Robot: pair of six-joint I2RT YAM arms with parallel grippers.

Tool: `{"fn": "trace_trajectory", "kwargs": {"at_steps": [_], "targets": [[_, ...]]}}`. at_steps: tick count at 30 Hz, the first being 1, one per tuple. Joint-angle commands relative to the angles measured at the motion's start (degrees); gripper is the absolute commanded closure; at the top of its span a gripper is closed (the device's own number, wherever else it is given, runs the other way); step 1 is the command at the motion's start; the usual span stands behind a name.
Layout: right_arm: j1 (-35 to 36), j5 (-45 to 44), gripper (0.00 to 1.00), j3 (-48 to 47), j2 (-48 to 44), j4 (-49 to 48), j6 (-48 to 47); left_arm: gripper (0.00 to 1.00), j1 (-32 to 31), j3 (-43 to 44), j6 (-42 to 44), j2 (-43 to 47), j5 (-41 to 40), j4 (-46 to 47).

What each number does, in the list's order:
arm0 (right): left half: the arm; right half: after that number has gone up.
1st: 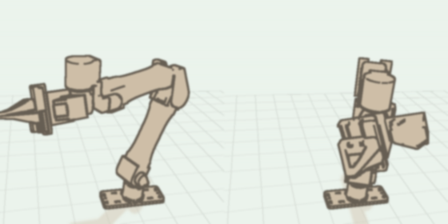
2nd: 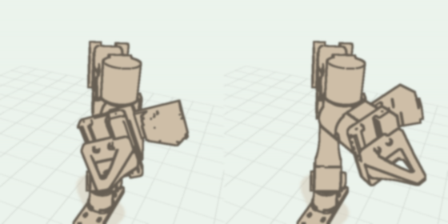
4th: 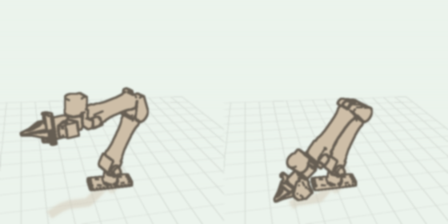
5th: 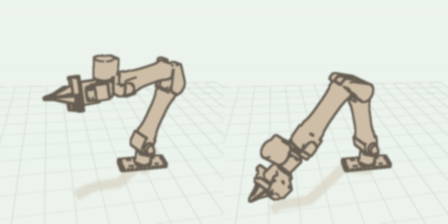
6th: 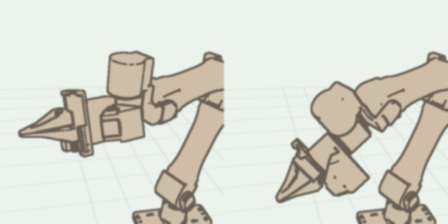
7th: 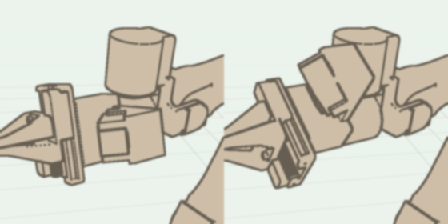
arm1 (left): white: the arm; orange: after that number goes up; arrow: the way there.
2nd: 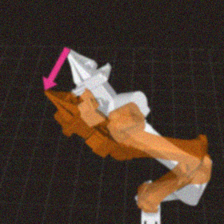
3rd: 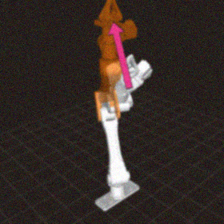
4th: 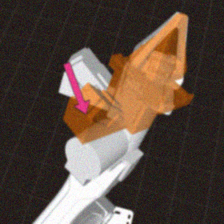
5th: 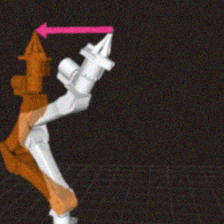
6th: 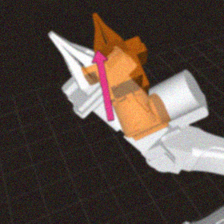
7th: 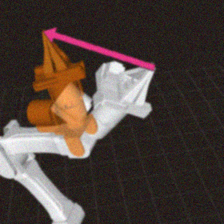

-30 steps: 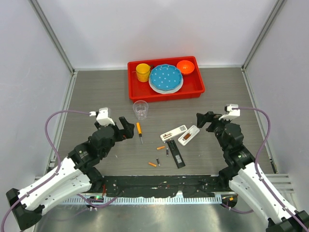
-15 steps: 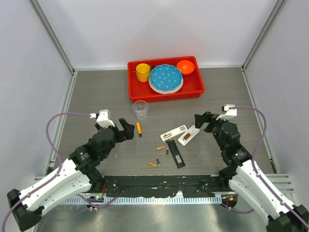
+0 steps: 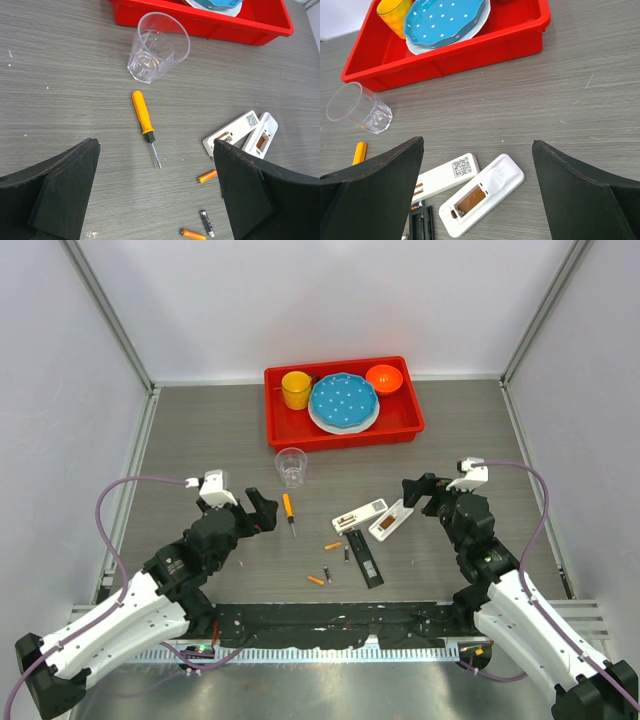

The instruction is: Unload the batteries from the remote control

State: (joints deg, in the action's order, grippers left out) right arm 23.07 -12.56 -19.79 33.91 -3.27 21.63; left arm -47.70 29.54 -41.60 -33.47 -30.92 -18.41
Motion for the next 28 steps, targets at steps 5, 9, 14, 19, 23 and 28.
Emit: {"fn": "trace_trajectory", "kwargs": {"at_steps": [5, 9, 14, 19, 23, 28], "targets": [[0.0, -2.2, 0.06, 0.5, 0.5, -2.7, 0.6, 0.0, 0.2, -0.5, -0.1, -0.2, -3.6, 1.8], [0.0, -2.6, 0.07, 0.5, 0.7, -2.7, 0.3, 0.0, 0.2, 0.4, 0.5, -1.4, -6.9, 0.0], [0.0, -3.1, 0.08, 0.2, 1.5, -3.1, -1.3, 0.0, 0.2, 1.1, 5.4, -3.1, -9.3, 2.4], [0.0, -3.6, 0.09, -0.1, 1.9, -3.9, -4.9, 0.0, 0.2, 1.9, 13.2, -5.3, -9.7, 6.8], [0.0, -6.6, 0.09, -0.2, 1.9, -4.8, -8.6, 0.0, 0.2, 2.6, 16.7, -7.5, -12.6, 9.0], [0.0, -13.6, 0.09, 2.2, 1.6, -9.8, -19.8, 0.0, 0.2, -0.8, 23.7, -8.3, -16.7, 18.1]]}}
